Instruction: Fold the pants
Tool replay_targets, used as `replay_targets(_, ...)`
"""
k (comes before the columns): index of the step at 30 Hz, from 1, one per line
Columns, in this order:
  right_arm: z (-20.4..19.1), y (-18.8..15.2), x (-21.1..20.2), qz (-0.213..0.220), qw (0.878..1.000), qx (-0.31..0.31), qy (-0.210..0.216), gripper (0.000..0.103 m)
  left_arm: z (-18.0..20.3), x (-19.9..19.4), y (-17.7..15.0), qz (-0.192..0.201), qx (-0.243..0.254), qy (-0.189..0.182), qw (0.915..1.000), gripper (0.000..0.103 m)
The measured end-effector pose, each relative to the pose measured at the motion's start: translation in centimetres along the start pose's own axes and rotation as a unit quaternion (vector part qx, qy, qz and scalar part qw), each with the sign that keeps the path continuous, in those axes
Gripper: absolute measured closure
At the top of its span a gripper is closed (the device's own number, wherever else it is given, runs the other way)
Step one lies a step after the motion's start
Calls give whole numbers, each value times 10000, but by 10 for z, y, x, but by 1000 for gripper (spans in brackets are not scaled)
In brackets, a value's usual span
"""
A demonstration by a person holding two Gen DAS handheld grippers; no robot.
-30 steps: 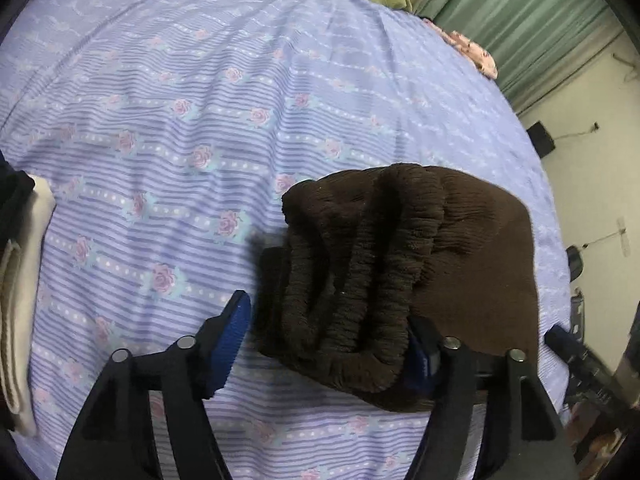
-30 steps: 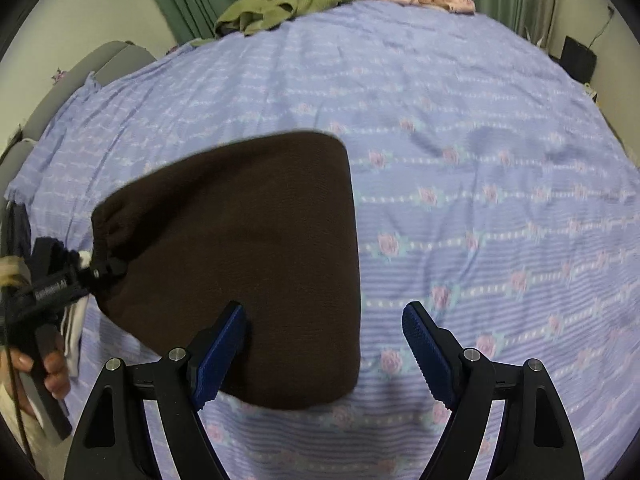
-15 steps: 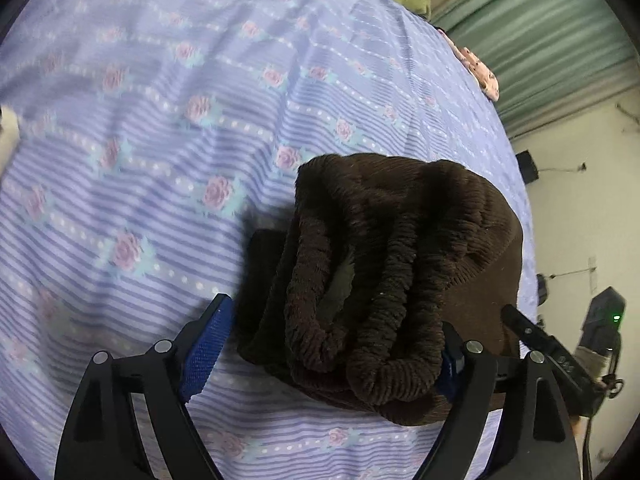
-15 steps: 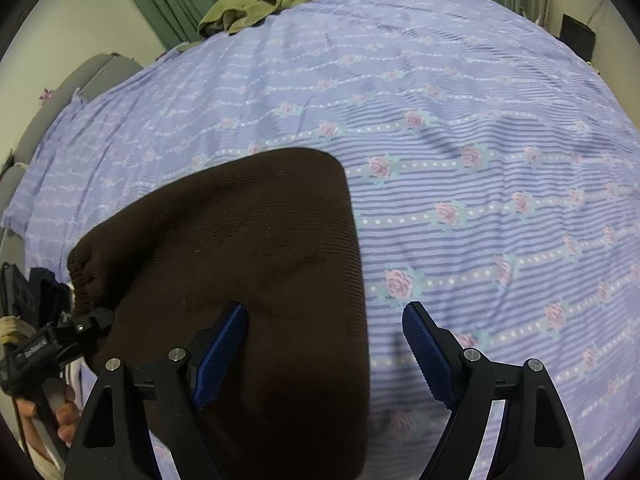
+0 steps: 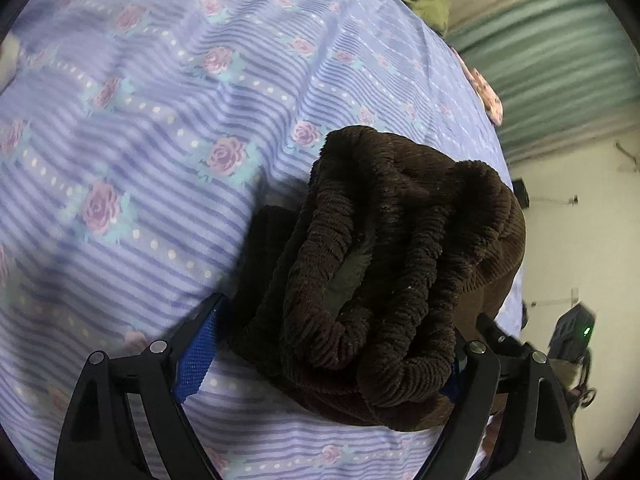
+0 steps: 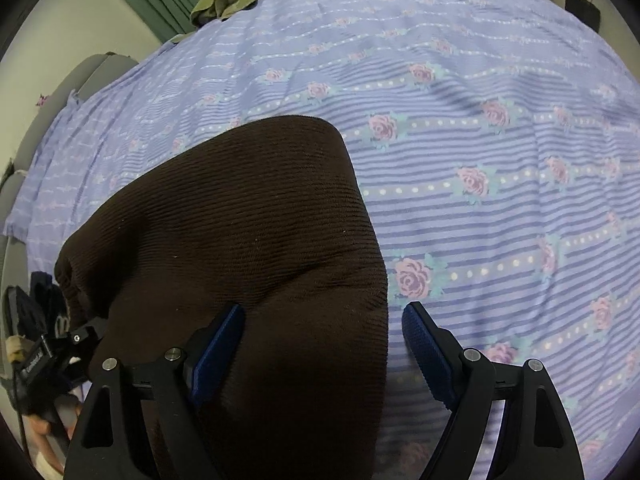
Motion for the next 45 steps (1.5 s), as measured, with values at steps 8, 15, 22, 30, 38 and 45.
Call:
replay_targets(8, 4, 0, 5, -56, 9993, 301, 223, 28, -8, -1, -17, 227, -802, -185, 9964, 16)
replay_targets(15, -16, -1, -12, 64, 9997, 78, 239, 55, 2, -18, -7, 273, -582, -55, 9979, 44)
replay_targets(22, -32, -9, -70, 417, 9976, -175, 527, 66, 46, -70, -4, 617, 472, 243, 9967, 60)
replay_targets(30, -43, -45, -161, 961, 9925, -398, 639, 67, 85, -137, -29, 846, 862, -11, 9927, 63)
replay_targets(38, -47, -83, -269, 1479, 9842, -501, 834, 67, 149, -237, -63, 1481, 1462, 38, 9781, 63)
replay_targets(45, -64, -105, -353, 1910, 9695, -894, 1248, 67, 189, -325, -100, 2195, 1619, 171, 9619, 64)
Point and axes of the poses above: each gripper's, at about its wrist camera, not at the fingertips, and x roughly the way its jaws point, z to its right, y to its top, the point moved 4 cm from there along x, roughly the way its jaws point, and after that the axes turned 11 degrees about x, right-handed, at the moved point
